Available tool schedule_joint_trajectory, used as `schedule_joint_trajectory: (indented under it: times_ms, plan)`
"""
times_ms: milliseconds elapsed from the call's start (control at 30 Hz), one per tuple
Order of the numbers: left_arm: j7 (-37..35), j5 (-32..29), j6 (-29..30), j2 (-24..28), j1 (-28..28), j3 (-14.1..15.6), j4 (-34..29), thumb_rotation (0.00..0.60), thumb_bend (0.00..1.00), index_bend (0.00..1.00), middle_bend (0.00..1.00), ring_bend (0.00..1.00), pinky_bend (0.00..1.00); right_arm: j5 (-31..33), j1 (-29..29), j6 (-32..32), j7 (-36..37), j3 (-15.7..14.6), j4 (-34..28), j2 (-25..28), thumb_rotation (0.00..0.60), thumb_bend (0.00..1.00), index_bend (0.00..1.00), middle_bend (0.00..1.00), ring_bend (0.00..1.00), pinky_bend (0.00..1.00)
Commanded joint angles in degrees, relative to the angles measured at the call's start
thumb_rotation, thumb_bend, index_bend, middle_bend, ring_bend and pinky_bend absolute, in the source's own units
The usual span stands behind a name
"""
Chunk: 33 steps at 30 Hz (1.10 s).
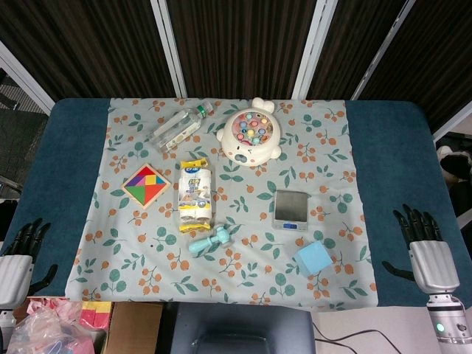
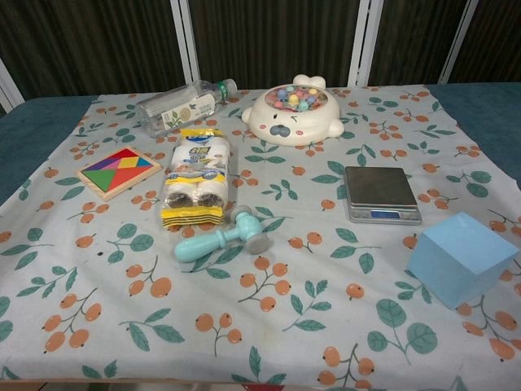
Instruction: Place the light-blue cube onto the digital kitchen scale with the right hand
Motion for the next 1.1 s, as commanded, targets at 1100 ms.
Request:
schedule_joint_trajectory:
  times_ms: [1100]
  plan:
    - [-3.45, 0.68, 2.67, 1.18, 1.63, 0.20, -0.22, 0.600, 0.33, 0.06, 0.00, 0.00, 0.34, 1.63, 18.30, -29.99, -0.38, -0.47, -4.11, -1.18, 0.600, 0.12, 0.01, 0.08, 0.02, 0.07]
